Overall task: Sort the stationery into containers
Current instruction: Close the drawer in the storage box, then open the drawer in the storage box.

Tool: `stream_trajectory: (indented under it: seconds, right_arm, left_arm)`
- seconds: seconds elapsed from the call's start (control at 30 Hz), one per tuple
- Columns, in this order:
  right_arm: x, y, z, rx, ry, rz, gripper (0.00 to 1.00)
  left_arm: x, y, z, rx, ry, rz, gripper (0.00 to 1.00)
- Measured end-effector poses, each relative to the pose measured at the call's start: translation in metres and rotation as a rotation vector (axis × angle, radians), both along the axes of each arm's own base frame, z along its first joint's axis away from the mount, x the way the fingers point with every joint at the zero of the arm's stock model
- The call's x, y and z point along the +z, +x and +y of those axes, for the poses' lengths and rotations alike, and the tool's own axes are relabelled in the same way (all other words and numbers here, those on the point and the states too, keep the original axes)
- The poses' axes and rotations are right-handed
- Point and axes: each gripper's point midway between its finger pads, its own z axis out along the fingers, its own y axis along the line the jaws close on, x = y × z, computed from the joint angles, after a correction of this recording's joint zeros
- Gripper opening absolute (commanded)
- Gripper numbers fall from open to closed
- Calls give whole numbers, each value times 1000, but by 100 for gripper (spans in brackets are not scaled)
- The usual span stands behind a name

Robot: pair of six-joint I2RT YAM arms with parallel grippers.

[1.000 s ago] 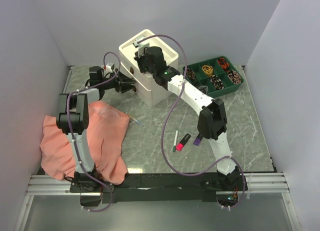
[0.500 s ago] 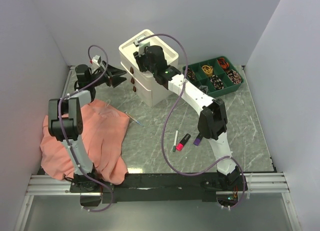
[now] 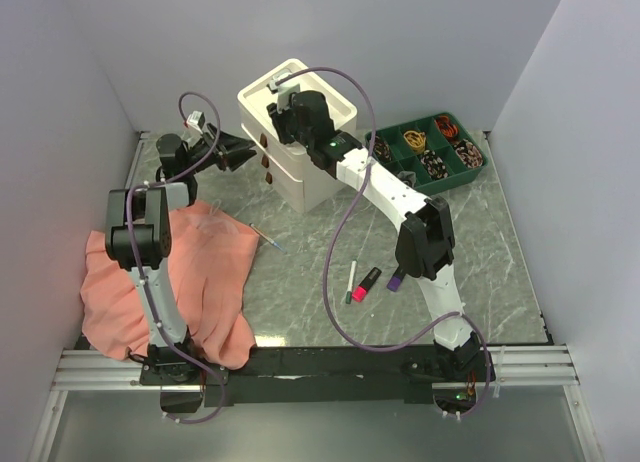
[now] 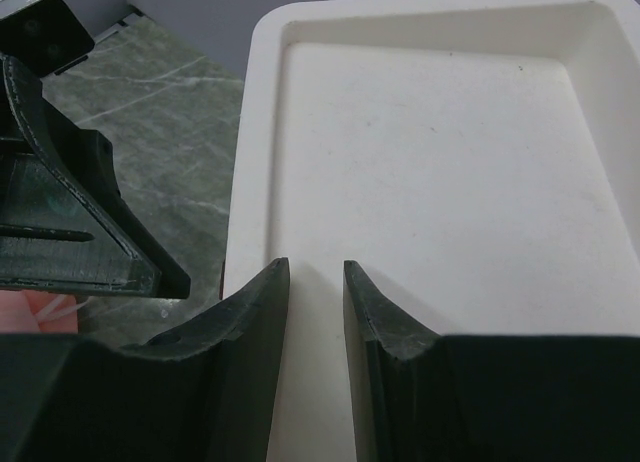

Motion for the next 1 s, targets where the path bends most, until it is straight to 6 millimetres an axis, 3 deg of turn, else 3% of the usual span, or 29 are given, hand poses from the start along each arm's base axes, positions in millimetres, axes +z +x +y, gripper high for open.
stream_trajectory:
  seconds: [0.67, 1.0]
  right_arm:
    - [0, 0, 0, -1, 3, 3, 36]
    - [0, 0, 0, -3, 2, 2, 36]
  left_arm:
    - [4, 16, -8, -17, -24, -44, 49]
    - [-9, 17, -15, -30, -28, -18, 49]
